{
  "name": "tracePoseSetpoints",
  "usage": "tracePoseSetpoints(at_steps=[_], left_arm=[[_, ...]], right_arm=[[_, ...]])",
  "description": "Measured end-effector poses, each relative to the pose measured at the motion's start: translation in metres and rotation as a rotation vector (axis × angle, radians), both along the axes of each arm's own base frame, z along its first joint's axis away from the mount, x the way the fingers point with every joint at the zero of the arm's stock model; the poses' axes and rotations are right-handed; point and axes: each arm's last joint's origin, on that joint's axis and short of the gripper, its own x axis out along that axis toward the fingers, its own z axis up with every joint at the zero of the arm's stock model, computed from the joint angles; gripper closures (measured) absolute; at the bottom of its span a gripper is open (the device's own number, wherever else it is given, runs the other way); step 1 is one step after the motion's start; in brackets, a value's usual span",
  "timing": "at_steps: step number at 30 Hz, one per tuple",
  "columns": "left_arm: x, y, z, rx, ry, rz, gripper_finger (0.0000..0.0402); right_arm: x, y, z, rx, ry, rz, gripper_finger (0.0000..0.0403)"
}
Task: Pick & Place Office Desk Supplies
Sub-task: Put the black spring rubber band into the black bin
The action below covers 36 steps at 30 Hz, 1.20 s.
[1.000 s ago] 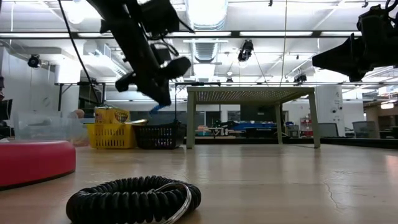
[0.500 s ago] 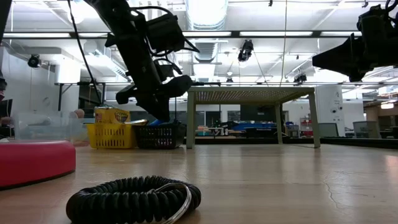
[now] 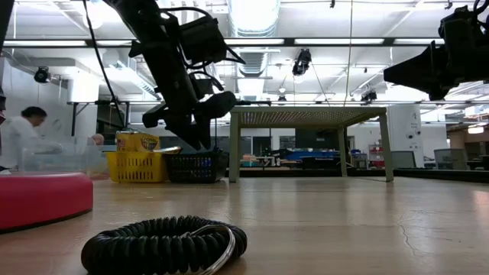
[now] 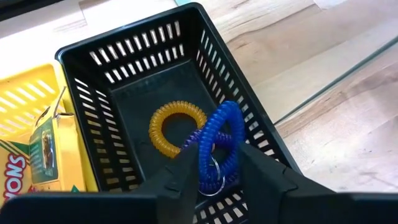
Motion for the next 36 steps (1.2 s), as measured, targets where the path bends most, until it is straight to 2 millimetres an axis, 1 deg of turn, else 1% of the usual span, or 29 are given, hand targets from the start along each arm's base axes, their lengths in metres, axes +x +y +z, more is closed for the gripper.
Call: tracePoseSetpoints(at_steps=[7,10,12,15,18,20,23,28,32,36], left_arm=[[0.0,-0.001,0.0,-0.027,-0.001,-0.021,0.0276],[-0.001,-0.005,0.005,-0.038,0.021,-0.105,0.0276],[-0.003,-0.011,0.014,-0.034,0.011,-0.164,0.0277],[-0.009,-0.023,0.032,-0.023,-0.027,-0.208,0.0277],[-0.018,-0.035,0.056,-0.005,-0.105,-0.243,0.0277],[-0.023,-0.046,0.071,0.015,-0.172,-0.258,0.0277],[-0.03,-0.07,0.088,0.054,-0.249,-0.304,0.0276],[-0.038,-0.114,0.103,0.093,-0.323,-0.457,0.0276],[-0.04,-0.146,0.107,0.11,-0.323,-0.605,0.0275],[-0.041,-0.169,0.098,0.071,-0.292,-0.709,0.0275]], right_arm=[[0.0,0.0,0.0,0.0,0.0,0.0,0.0289],[0.0,0.0,0.0,0.0,0.0,0.0,0.0289],[0.0,0.0,0.0,0.0,0.0,0.0,0.0289],[0.0,0.0,0.0,0.0,0.0,0.0,0.0289],[0.0,0.0,0.0,0.0,0.0,0.0,0.0289],[0.0,0.0,0.0,0.0,0.0,0.0,0.0289],[0.0,0.0,0.0,0.0,0.0,-0.001,0.0289],[0.0,0.0,0.0,0.0,-0.001,-0.001,0.0289],[0.0,0.0,0.0,0.0,0.0,-0.001,0.0289],[0.0,0.0,0.0,0.0,0.0,-0.001,0.0289]])
